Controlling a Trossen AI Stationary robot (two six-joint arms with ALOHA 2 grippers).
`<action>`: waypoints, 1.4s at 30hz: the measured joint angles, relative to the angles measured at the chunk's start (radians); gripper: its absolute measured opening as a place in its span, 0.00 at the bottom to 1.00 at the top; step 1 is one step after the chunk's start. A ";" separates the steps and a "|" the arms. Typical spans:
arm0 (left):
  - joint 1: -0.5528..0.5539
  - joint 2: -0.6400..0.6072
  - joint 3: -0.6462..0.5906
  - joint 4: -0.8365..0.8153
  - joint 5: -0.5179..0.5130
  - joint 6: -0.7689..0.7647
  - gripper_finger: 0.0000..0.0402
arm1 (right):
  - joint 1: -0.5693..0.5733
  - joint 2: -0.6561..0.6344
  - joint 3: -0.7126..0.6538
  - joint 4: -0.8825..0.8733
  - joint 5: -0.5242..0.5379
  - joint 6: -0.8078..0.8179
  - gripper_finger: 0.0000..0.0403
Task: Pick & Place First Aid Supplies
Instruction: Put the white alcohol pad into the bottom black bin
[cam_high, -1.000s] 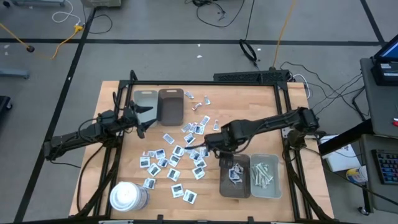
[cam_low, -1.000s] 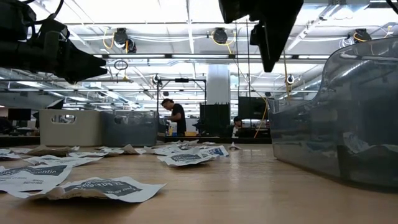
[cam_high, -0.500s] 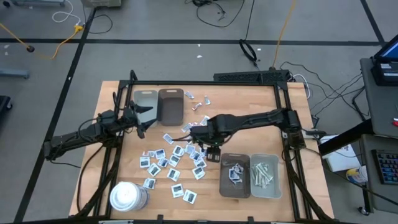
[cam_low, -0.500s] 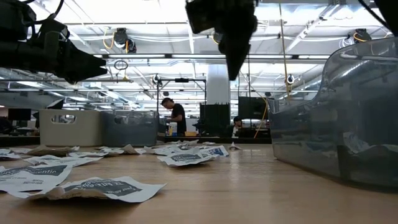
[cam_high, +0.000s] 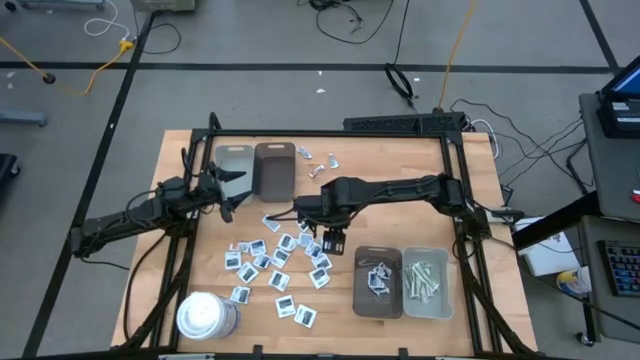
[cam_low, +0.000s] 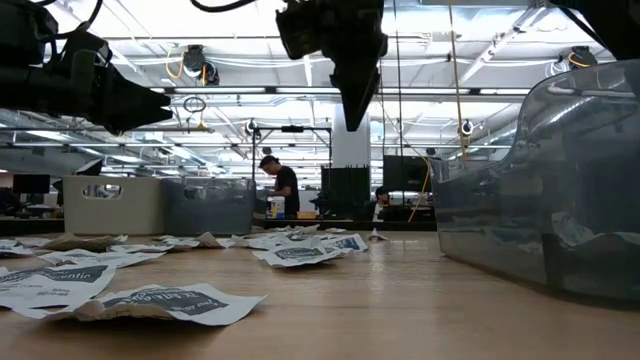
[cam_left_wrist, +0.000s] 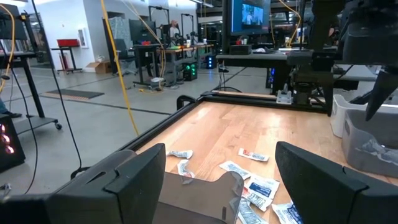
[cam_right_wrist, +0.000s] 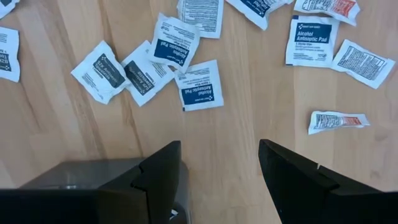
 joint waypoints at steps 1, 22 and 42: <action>0.000 0.000 0.000 0.000 0.000 0.000 0.76 | 0.000 0.000 0.000 0.000 0.000 -0.002 0.52; 0.000 0.000 0.000 0.000 0.000 0.000 0.76 | 0.039 0.000 -0.440 0.496 0.083 -0.059 0.52; 0.000 0.000 0.000 0.000 0.000 0.000 0.76 | 0.041 0.040 -0.483 0.549 0.081 -0.128 0.48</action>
